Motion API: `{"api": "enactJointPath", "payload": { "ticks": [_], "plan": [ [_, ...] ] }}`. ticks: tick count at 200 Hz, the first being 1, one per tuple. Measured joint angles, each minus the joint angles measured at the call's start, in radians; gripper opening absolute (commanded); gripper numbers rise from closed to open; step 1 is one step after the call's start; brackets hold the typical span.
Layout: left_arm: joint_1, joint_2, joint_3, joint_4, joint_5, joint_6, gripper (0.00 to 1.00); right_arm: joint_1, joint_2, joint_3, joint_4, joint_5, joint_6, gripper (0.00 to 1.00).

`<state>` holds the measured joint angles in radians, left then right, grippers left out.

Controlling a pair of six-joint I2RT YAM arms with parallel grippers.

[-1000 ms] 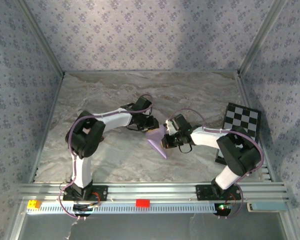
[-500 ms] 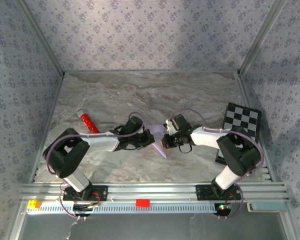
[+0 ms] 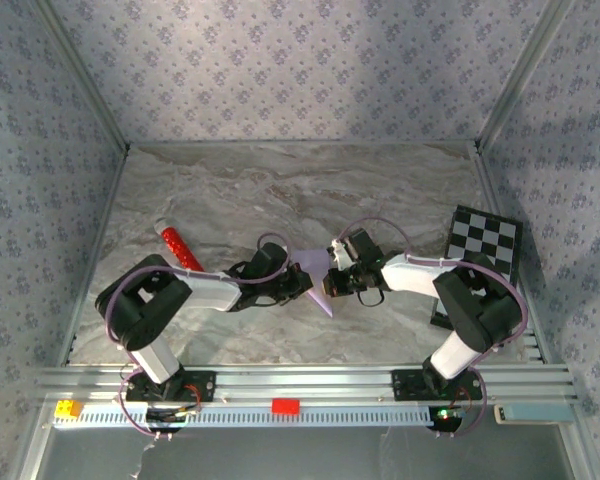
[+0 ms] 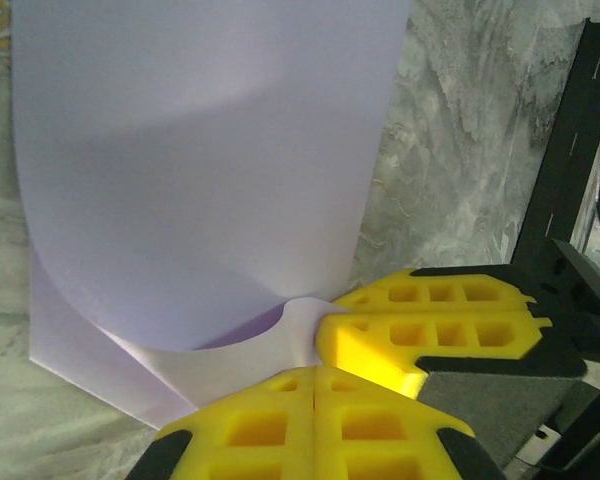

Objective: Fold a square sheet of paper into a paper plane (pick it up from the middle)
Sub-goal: Third fold the triangle at the center of the table.

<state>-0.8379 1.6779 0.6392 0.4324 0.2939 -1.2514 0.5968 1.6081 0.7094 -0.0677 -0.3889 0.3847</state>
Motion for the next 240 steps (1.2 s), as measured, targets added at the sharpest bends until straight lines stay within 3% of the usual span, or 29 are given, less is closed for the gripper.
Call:
{"api": "enactJointPath", "payload": {
  "ticks": [183,240],
  "plan": [
    [-0.013,0.052,-0.001,-0.002,-0.043,0.002,0.0,-0.001,-0.002,0.002,-0.005,-0.001,0.004,0.0],
    [-0.015,0.009,0.034,-0.087,-0.047,0.049,0.14,-0.002,-0.002,0.008,-0.018,0.0,0.004,0.0]
  ]
}}
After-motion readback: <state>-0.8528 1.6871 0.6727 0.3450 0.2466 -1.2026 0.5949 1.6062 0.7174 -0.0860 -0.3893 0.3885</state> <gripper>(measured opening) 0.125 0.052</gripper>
